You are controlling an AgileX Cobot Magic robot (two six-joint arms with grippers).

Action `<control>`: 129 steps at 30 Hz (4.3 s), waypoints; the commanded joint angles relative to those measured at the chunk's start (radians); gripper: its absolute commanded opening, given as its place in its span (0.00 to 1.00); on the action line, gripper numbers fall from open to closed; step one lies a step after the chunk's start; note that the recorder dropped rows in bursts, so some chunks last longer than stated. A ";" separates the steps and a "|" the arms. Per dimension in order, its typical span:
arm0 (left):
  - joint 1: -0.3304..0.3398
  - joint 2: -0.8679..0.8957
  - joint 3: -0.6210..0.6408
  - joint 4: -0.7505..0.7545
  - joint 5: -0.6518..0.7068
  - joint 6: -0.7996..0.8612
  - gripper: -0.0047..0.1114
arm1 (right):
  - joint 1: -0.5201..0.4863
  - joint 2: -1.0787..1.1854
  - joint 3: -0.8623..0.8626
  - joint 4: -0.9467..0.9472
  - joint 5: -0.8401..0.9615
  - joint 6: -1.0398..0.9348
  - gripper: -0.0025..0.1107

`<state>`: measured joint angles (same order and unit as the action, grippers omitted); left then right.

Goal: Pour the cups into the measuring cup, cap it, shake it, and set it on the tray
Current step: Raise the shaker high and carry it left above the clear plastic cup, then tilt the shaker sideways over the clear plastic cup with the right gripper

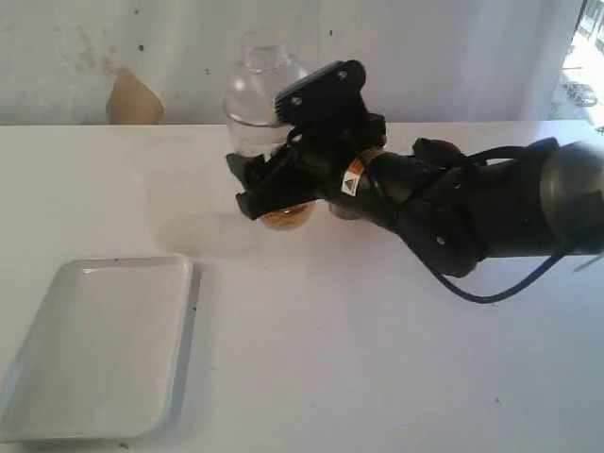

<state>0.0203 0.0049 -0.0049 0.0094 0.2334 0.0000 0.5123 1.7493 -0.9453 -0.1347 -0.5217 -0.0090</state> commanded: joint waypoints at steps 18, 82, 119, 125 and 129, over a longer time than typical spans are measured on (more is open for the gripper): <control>-0.005 -0.005 0.005 0.001 0.000 0.000 0.04 | -0.096 0.265 -0.516 0.129 0.278 -0.320 0.02; -0.005 -0.005 0.005 0.001 0.000 0.000 0.04 | -0.179 0.460 -0.792 0.056 0.126 -0.593 0.02; -0.005 -0.005 0.005 0.001 0.000 0.000 0.04 | -0.115 0.465 -0.799 -0.046 0.211 -0.952 0.02; -0.005 -0.005 0.005 0.001 0.000 0.000 0.04 | -0.115 0.465 -0.799 -0.046 0.211 -1.075 0.02; -0.005 -0.005 0.005 0.001 0.000 0.000 0.04 | -0.115 0.465 -0.799 -0.046 0.223 -1.120 0.02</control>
<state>0.0203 0.0049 -0.0049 0.0094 0.2334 0.0000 0.4015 2.2423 -1.7335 -0.1816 -0.2476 -1.0824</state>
